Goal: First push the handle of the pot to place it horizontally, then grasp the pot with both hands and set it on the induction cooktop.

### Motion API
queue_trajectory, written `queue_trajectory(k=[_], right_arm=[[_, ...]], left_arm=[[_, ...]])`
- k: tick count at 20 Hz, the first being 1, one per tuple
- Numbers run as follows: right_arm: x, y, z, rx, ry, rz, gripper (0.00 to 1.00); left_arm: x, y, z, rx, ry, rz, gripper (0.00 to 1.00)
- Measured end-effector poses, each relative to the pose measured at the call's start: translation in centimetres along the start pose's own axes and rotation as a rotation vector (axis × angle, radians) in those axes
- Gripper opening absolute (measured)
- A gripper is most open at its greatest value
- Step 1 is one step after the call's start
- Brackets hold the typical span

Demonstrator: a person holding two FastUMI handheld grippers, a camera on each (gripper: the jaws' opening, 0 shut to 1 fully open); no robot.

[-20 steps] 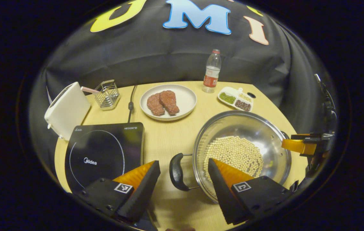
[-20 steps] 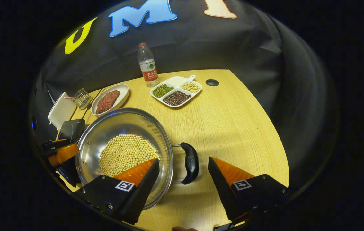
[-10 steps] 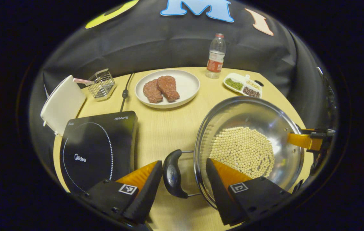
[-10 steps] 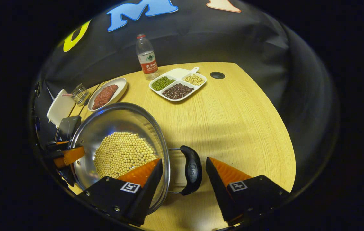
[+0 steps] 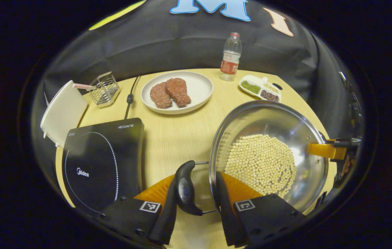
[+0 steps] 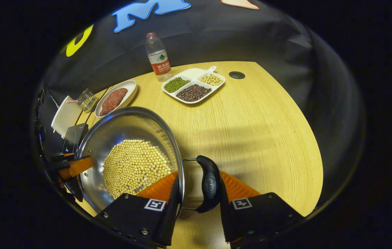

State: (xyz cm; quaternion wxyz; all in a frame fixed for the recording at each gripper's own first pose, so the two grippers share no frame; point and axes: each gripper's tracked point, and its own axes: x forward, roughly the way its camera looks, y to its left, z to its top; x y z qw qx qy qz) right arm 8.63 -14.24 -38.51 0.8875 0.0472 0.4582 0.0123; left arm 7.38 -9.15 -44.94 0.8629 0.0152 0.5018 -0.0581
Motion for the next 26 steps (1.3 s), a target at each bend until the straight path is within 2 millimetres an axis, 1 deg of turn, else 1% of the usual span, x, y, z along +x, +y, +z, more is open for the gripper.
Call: queue_trajectory(k=[1, 2, 3, 5, 6, 7, 8, 11, 12, 13, 14, 15, 16, 17, 18, 20, 21, 22, 23, 24, 26], right_arm=[[-0.3, 0.2, -0.1, 0.0, -0.005, -0.002, 0.55], [-0.9, 0.4, -0.1, 0.001, -0.012, -0.004, 0.55], [-1.7, 0.7, -0.1, 0.004, -0.017, -0.006, 0.55], [-3.3, 1.4, -0.1, 0.017, -0.024, -0.011, 0.55], [-4.0, 1.7, -0.1, 0.021, -0.028, -0.015, 0.55], [-4.7, 2.2, -0.1, 0.022, -0.031, -0.02, 0.55], [-5.5, 2.7, -0.2, 0.022, -0.035, -0.023, 0.55], [-7.0, 4.6, -0.5, 0.026, -0.04, -0.021, 0.55], [-7.6, 5.3, -0.4, 0.027, -0.045, -0.018, 0.55], [-7.9, 6.0, -0.5, 0.024, -0.047, -0.016, 0.55], [-8.4, 6.8, -0.6, 0.021, -0.048, -0.016, 0.55], [-8.8, 7.5, -0.6, 0.014, -0.047, -0.018, 0.55], [-9.2, 8.4, -0.5, 0.004, -0.055, -0.019, 0.55], [-9.5, 9.3, -0.4, -0.006, -0.059, -0.021, 0.55], [-9.8, 10.2, -0.2, -0.015, -0.064, -0.022, 0.55], [-9.9, 12.0, -0.2, -0.036, -0.068, -0.023, 0.55], [-9.9, 13.1, -0.1, -0.044, -0.068, -0.021, 0.55], [-9.8, 14.1, -0.2, -0.047, -0.066, -0.016, 0.55], [-9.6, 15.2, -0.3, -0.046, -0.063, -0.007, 0.55], [-9.5, 16.0, -0.3, -0.045, -0.061, 0.001, 0.55], [-9.3, 17.8, -0.3, -0.041, -0.057, 0.015, 0.55]], left_arm=[[-0.2, 0.1, 0.2, 0.006, -0.01, -0.002, 0.6], [-0.6, 0.3, 0.5, 0.014, -0.019, -0.004, 0.63], [-1.3, 0.4, 0.7, 0.019, -0.028, -0.008, 0.6], [-3.2, 0.7, 1.0, 0.025, -0.039, -0.019, 0.67], [-3.9, 0.9, 1.1, 0.026, -0.042, -0.024, 0.63], [-4.1, 1.3, 1.3, 0.028, -0.045, -0.028, 0.6], [-4.6, 1.6, 1.5, 0.027, -0.046, -0.032, 0.63], [-7.1, 3.1, 1.1, 0.023, -0.046, -0.034, 0.63], [-7.8, 3.6, 1.1, 0.026, -0.049, -0.032, 0.67], [-8.4, 4.3, 1.0, 0.023, -0.052, -0.03, 0.63], [-8.9, 5.0, 1.0, 0.019, -0.053, -0.029, 0.63], [-9.5, 5.7, 0.8, 0.013, -0.055, -0.03, 0.6], [-10.0, 6.4, 0.7, 0.007, -0.059, -0.032, 0.6], [-10.4, 7.2, 0.6, -0.002, -0.066, -0.034, 0.63], [-10.7, 8.1, 0.3, -0.012, -0.064, -0.037, 0.63], [-11.2, 9.9, -0.2, -0.034, -0.062, -0.034, 0.63], [-11.4, 10.9, -0.3, -0.037, -0.062, -0.028, 0.6], [-11.7, 11.8, -0.4, -0.036, -0.064, -0.02, 0.63], [-12.2, 12.8, -0.5, -0.033, -0.066, -0.011, 0.63], [-12.6, 13.7, -0.4, -0.03, -0.069, -0.002, 0.6], [-13.2, 15.5, -0.3, -0.026, -0.074, 0.012, 0.63]])
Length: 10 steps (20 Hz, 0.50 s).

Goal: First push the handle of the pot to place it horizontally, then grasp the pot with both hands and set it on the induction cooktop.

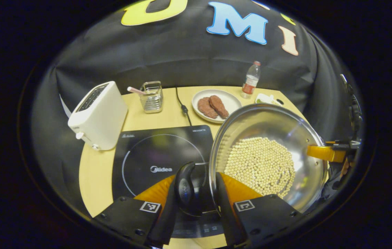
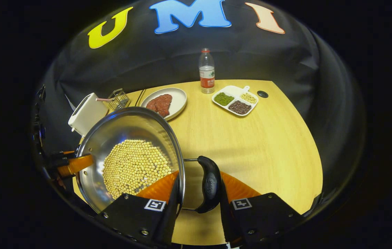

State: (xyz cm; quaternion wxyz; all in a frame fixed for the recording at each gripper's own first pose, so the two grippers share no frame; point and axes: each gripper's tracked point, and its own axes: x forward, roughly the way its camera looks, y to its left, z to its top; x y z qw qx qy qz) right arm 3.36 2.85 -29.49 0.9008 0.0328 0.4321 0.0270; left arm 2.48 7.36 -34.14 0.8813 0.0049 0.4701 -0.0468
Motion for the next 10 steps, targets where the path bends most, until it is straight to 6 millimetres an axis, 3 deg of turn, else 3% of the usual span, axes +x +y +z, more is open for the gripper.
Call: queue_trajectory(k=[9, 10], right_arm=[[1.6, 6.1, 0.7, -0.009, 0.019, 0.018, 0.55], [1.7, 6.6, 0.7, -0.005, 0.022, 0.018, 0.55]], left_arm=[[-0.3, 6.5, 0.2, -0.024, 0.004, 0.022, 0.6], [-0.4, 6.9, 0.3, -0.025, 0.006, 0.024, 0.63]])
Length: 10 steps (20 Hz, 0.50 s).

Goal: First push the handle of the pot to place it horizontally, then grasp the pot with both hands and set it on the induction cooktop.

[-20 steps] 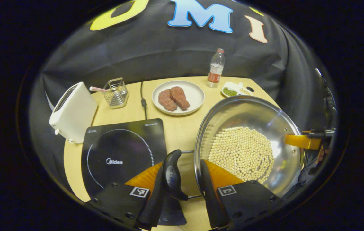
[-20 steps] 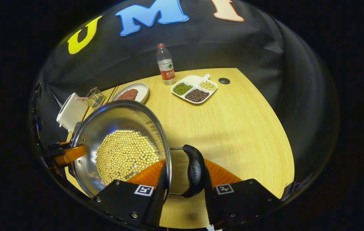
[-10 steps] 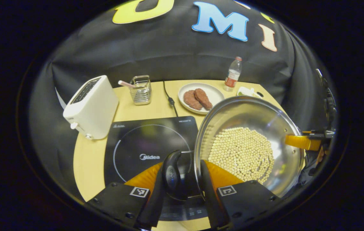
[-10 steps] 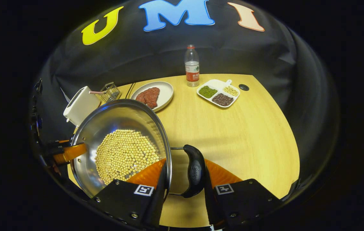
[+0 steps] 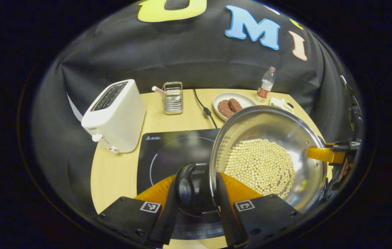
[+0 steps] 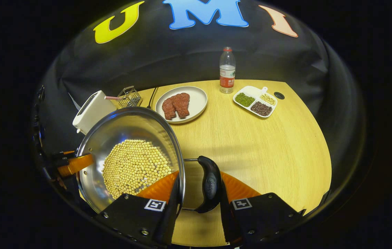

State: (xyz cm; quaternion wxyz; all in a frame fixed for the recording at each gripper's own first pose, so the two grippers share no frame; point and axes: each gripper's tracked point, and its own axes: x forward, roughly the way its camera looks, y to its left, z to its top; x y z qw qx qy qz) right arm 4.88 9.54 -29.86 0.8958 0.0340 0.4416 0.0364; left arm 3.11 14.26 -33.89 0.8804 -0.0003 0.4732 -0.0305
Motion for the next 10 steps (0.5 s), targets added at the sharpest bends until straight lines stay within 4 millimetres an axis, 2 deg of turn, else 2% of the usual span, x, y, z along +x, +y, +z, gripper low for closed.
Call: queue_trajectory(k=[1, 2, 4, 10], right_arm=[[0.2, 0.5, 0.0, -0.004, 0.004, -0.001, 0.55], [0.5, 1.0, -0.1, -0.005, 0.007, 0.0, 0.55], [0.9, 1.9, 0.0, -0.003, 0.013, 0.002, 0.55], [2.1, 4.8, 0.0, -0.01, 0.031, 0.006, 0.55]], left_arm=[[0.0, 0.5, 0.1, 0.0, 0.002, 0.001, 0.6], [0.0, 1.1, 0.1, 0.0, 0.004, 0.003, 0.63], [0.7, 2.5, -0.3, -0.005, 0.008, 0.003, 0.63], [1.3, 5.6, -0.7, -0.017, 0.02, 0.011, 0.6]])
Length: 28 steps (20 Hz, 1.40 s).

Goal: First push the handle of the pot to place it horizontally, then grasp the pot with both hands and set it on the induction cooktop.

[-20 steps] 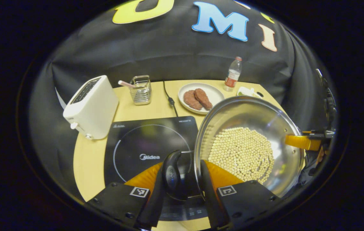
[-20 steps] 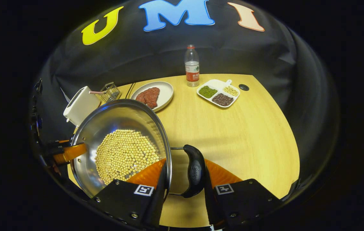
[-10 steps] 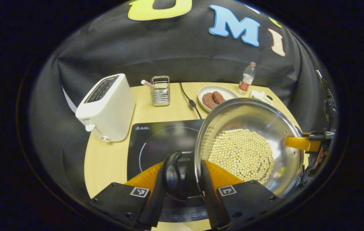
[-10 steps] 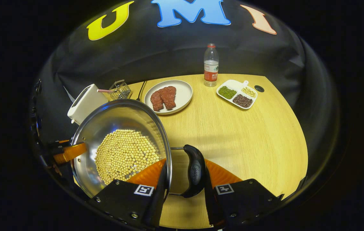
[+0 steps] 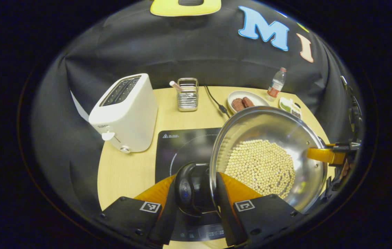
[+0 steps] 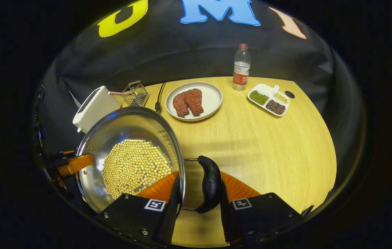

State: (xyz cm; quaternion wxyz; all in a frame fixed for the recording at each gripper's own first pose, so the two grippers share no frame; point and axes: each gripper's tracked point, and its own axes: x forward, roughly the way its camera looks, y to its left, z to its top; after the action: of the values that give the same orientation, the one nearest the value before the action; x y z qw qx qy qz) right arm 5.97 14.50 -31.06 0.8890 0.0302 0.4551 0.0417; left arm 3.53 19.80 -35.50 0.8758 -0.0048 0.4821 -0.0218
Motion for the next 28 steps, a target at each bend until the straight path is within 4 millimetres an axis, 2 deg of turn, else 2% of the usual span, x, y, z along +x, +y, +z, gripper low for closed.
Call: queue_trajectory(k=[3, 4, 6, 9, 10, 11, 13, 14, 15, 19, 22, 24, 28], right_arm=[[0.7, 1.4, 0.0, -0.004, 0.001, 0.002, 0.55], [0.9, 1.9, 0.0, -0.006, 0.001, 0.004, 0.55], [1.3, 2.8, -0.1, -0.007, 0.006, 0.008, 0.55], [1.8, 4.1, -0.3, -0.012, 0.014, 0.012, 0.55], [2.0, 4.5, -0.4, -0.012, 0.017, 0.012, 0.55], [2.2, 4.9, -0.5, -0.013, 0.021, 0.012, 0.55], [2.4, 5.6, -0.5, -0.013, 0.022, 0.012, 0.55], [2.5, 5.9, -0.5, -0.015, 0.022, 0.01, 0.55], [2.7, 6.1, -0.5, -0.013, 0.023, 0.009, 0.55], [3.2, 7.0, -0.7, -0.003, 0.028, -0.001, 0.55], [3.5, 7.4, -1.0, 0.011, 0.032, -0.007, 0.55], [3.7, 7.6, -1.1, 0.02, 0.034, -0.012, 0.55], [4.0, 7.7, -1.3, 0.03, 0.035, -0.023, 0.55]], left_arm=[[0.3, 1.6, -0.3, -0.001, 0.005, 0.008, 0.6], [0.4, 2.0, -0.3, -0.001, 0.005, 0.011, 0.63], [0.5, 3.0, -0.3, -0.004, 0.005, 0.017, 0.6], [0.7, 4.5, -0.8, -0.007, 0.01, 0.025, 0.6], [0.8, 5.1, -0.9, -0.011, 0.014, 0.028, 0.63], [0.8, 5.4, -1.0, -0.013, 0.014, 0.03, 0.6], [1.0, 6.2, -1.2, -0.012, 0.015, 0.032, 0.6], [1.3, 6.4, -1.2, -0.014, 0.016, 0.032, 0.63], [1.5, 6.7, -1.2, -0.014, 0.016, 0.031, 0.6], [2.1, 7.7, -1.3, -0.007, 0.021, 0.028, 0.67], [2.6, 8.2, -1.4, 0.001, 0.025, 0.024, 0.6], [2.9, 8.5, -1.3, 0.004, 0.028, 0.019, 0.6], [3.5, 8.7, -1.3, 0.012, 0.03, 0.012, 0.67]])
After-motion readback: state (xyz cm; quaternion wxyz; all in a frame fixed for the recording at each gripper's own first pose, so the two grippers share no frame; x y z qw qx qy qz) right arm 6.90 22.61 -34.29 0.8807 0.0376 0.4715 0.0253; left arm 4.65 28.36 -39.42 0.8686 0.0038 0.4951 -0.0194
